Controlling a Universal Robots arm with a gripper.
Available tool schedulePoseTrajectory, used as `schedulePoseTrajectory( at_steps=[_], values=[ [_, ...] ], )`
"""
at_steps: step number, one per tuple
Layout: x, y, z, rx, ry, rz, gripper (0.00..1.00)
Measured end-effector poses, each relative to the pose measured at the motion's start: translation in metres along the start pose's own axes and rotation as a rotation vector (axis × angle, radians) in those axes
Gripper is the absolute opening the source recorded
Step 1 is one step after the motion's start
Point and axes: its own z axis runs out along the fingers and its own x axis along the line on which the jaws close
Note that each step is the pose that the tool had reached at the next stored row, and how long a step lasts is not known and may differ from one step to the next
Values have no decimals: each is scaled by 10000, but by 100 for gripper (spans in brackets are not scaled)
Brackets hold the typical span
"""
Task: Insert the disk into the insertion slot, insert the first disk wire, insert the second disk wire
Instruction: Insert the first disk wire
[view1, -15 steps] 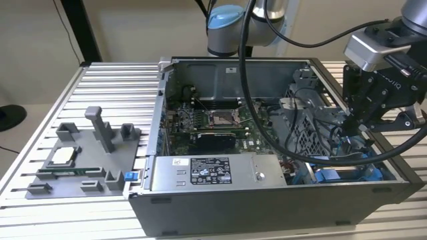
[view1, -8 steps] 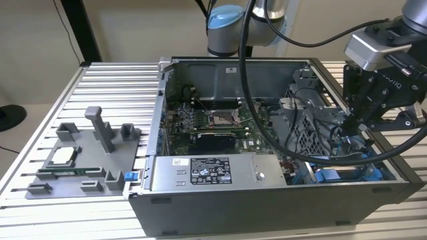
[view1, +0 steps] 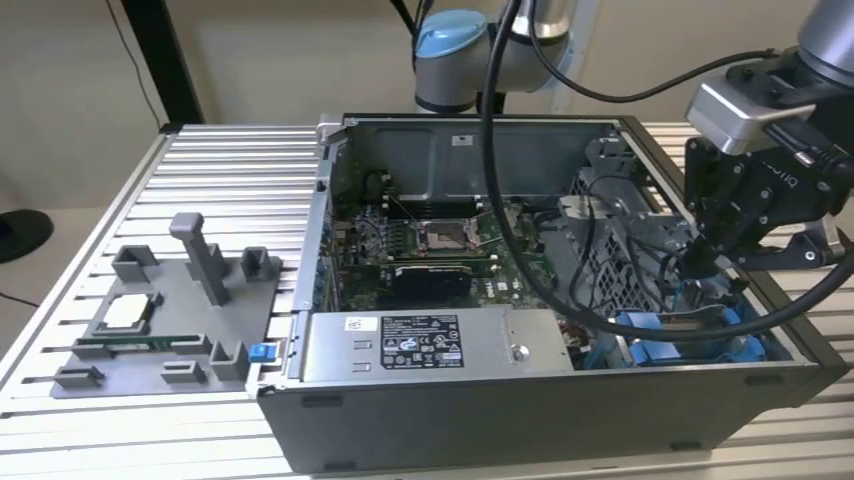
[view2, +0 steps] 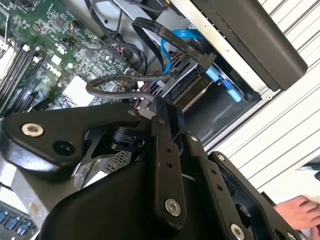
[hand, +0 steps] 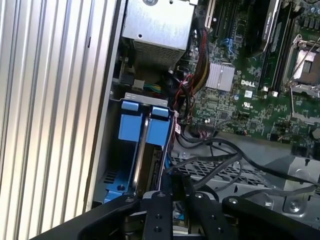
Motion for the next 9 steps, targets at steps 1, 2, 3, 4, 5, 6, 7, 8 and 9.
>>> schedulePoseTrajectory(
  at_steps=[1, 2, 3, 4, 5, 6, 7, 8, 9],
  values=[
    [3, -11, 19, 1, 1, 16, 0],
    [7, -25, 37, 4, 2, 48, 0],
    [11, -38, 56, 7, 2, 90, 0],
    [14, -49, 73, 10, 4, 132, 0],
    [18, -63, 92, 14, 5, 177, 0],
    [21, -77, 110, 17, 7, 219, 0],
    [25, -88, 128, 21, 8, 266, 0],
    [26, -92, 137, 25, 21, 335, 0],
    [26, -93, 143, 30, 39, 428, 0]
  ],
)
